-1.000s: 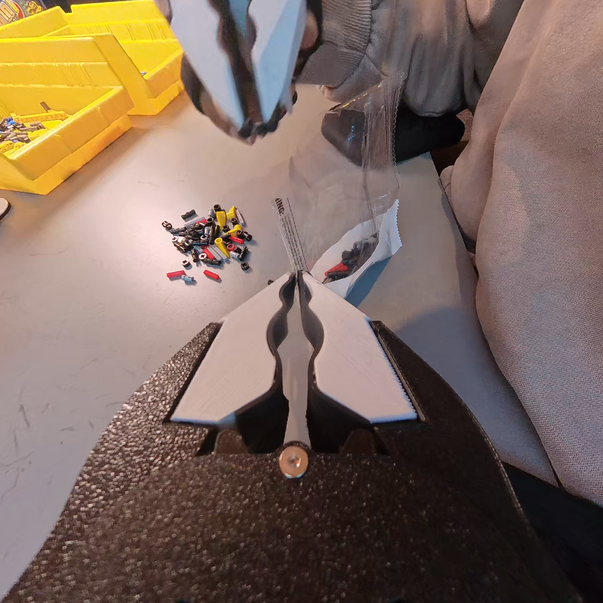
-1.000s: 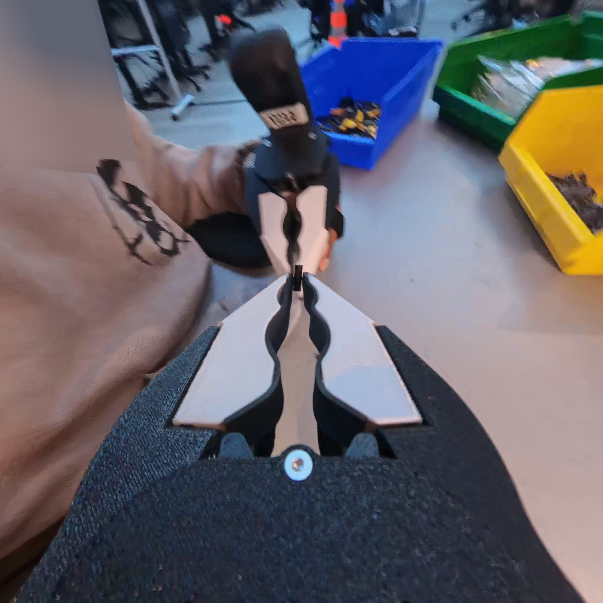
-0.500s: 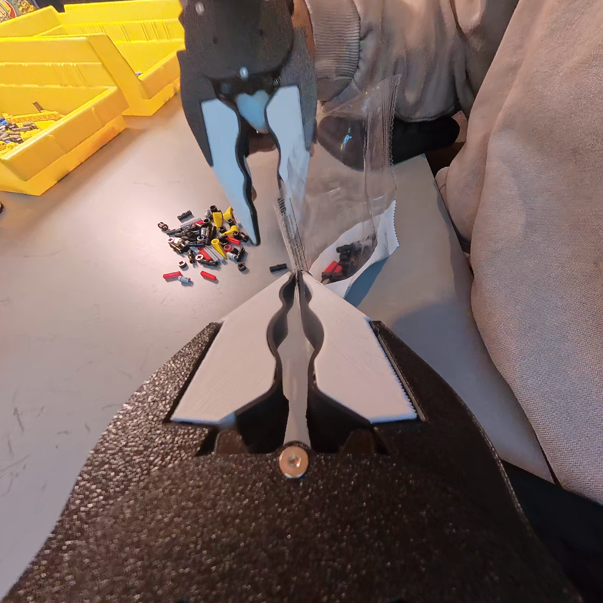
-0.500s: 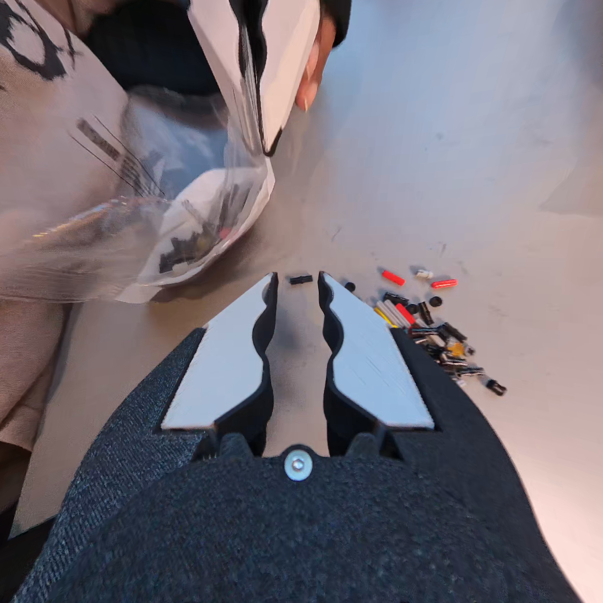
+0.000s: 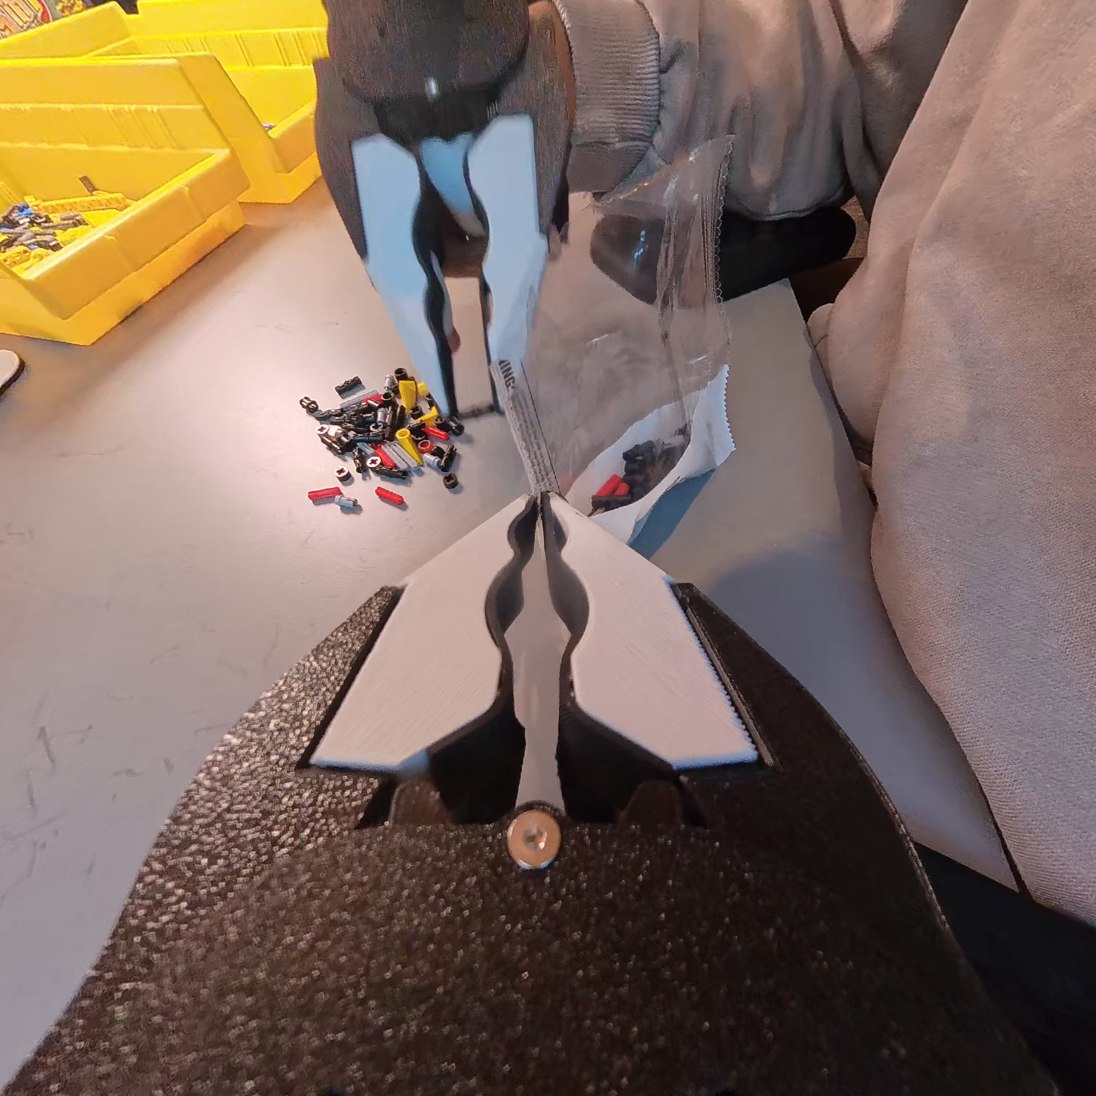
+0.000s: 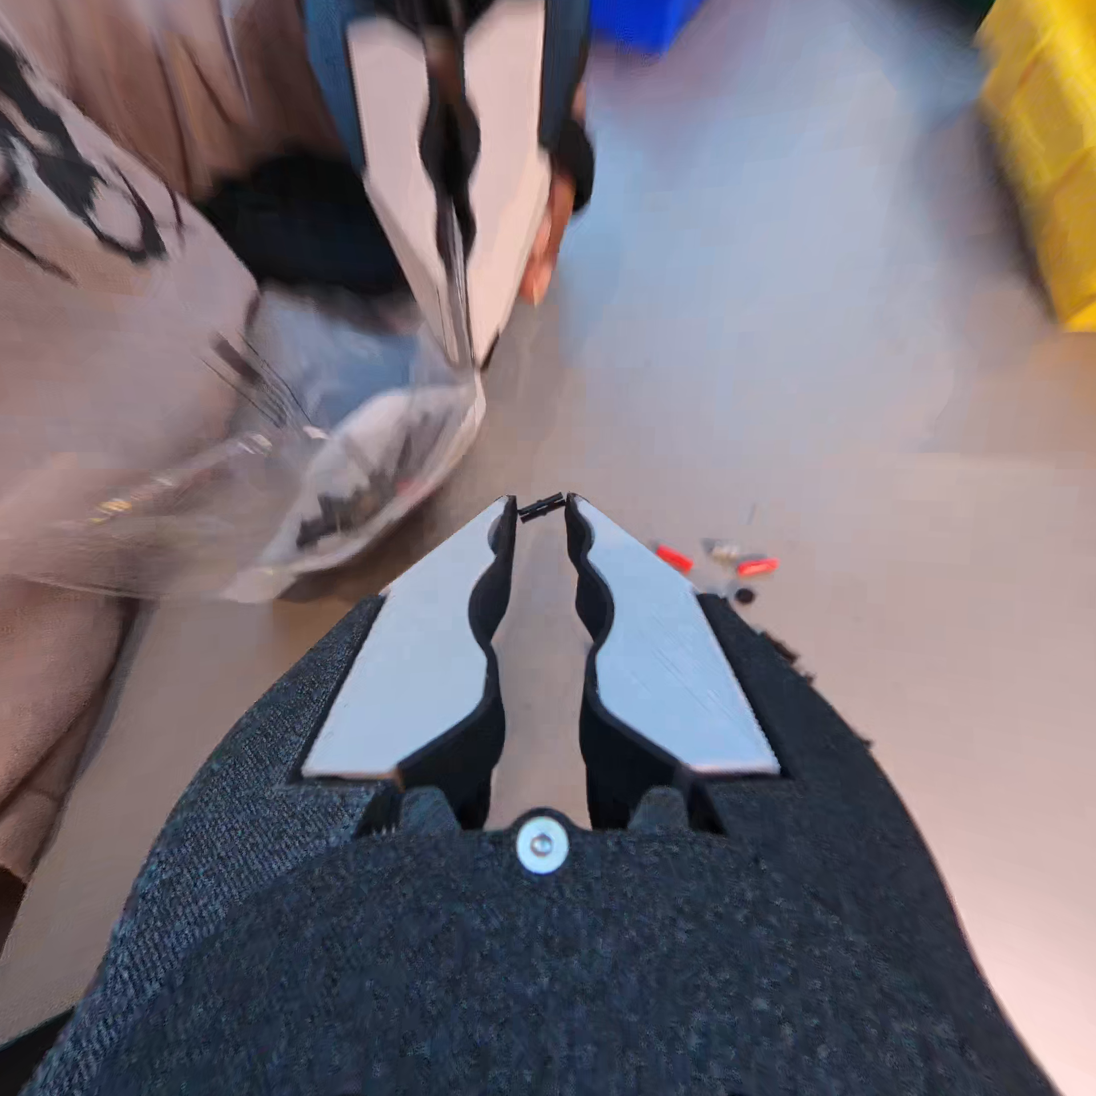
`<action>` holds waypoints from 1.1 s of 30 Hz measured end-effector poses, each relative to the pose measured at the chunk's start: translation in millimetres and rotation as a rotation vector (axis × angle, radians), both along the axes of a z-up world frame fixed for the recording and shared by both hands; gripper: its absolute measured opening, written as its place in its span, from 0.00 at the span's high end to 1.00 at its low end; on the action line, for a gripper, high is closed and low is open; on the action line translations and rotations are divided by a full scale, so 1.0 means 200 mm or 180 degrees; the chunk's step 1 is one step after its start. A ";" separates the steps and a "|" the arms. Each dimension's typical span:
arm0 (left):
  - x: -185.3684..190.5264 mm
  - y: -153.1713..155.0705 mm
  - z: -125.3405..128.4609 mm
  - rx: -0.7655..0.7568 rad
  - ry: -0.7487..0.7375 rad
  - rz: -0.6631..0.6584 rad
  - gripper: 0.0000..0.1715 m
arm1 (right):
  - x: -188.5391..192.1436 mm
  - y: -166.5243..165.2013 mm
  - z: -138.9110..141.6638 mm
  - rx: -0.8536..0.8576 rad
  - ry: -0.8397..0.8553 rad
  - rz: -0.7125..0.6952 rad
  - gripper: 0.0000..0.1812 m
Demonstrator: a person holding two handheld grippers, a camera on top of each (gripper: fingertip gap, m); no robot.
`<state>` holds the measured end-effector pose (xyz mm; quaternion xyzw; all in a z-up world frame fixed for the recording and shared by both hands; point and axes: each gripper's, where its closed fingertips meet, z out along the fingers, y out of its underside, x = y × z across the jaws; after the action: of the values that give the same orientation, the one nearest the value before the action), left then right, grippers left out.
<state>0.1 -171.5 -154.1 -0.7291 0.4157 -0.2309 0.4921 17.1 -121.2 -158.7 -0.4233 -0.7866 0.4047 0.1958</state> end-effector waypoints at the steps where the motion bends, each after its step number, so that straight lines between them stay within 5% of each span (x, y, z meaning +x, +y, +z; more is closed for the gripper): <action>1: 0.00 0.01 0.00 -0.0003 0.0003 0.0025 1.00 | -0.02 0.01 0.13 -0.0230 0.0313 -0.0048 0.91; 4: -0.03 0.03 -0.01 -0.0034 0.0005 0.0128 1.00 | 0.00 -0.03 0.47 -0.0893 0.1031 0.0062 0.91; 10: -0.06 0.06 0.01 0.0002 -0.0028 0.0287 1.00 | 0.01 -0.14 0.32 -0.0685 0.0732 0.0334 0.87; 14: -0.15 0.12 0.02 0.0096 -0.0052 0.0600 1.00 | -0.06 0.10 0.45 -0.1061 0.1088 -0.0295 0.86; 18: -0.26 0.19 0.03 0.0174 -0.0030 0.0958 1.00 | -0.14 0.43 0.11 -0.0156 0.0504 -0.1112 0.86; 21: -0.34 0.22 0.03 0.0223 0.0025 0.1179 1.00 | -0.16 0.49 -0.13 0.0238 -0.0058 -0.1358 0.84; 33: -0.51 0.18 0.10 0.0449 -0.0156 0.1271 1.00 | -0.22 0.42 -0.26 0.0572 -0.0719 -0.1253 0.94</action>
<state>-101.5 -134.6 -133.8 -0.7549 0.2660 -0.1169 0.5880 -25.9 -36.8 -210.3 -0.5919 -0.7386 0.2372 0.2186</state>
